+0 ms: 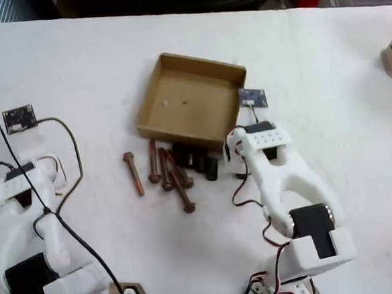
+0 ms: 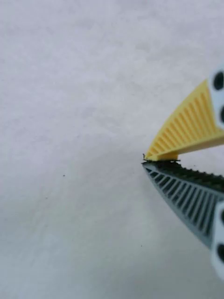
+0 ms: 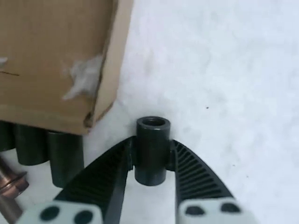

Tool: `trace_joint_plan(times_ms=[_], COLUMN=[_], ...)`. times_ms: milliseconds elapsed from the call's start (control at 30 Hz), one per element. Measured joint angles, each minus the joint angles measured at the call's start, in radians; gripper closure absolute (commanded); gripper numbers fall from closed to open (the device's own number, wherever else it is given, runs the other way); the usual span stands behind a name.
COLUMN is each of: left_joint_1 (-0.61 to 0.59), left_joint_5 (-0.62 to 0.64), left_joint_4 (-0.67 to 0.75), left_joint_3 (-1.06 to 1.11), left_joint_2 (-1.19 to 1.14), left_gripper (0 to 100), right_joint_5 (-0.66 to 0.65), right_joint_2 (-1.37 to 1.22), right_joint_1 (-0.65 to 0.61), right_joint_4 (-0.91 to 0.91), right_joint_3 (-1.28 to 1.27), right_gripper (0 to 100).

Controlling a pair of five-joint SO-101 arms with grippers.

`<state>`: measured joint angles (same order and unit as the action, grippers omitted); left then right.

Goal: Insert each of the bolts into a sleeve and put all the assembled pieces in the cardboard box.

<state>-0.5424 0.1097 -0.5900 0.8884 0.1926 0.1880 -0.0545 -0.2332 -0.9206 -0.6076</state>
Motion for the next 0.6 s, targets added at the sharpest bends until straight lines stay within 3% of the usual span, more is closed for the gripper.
trace_joint_plan(times_ms=[333, 600], left_joint_1=[0.005, 0.109], left_joint_5=[0.0, -0.054], left_joint_4=[-0.002, -0.164], left_joint_3=[0.0, -0.011], left_joint_2=[0.0, 0.0], left_gripper=[98, 98], right_joint_5=[0.0, 0.0], right_joint_2=[0.08, 0.146], right_joint_1=[0.054, 0.051], right_joint_4=[-0.095, -0.028], right_joint_3=[0.029, -0.023], right_gripper=[98.1, 98.1])
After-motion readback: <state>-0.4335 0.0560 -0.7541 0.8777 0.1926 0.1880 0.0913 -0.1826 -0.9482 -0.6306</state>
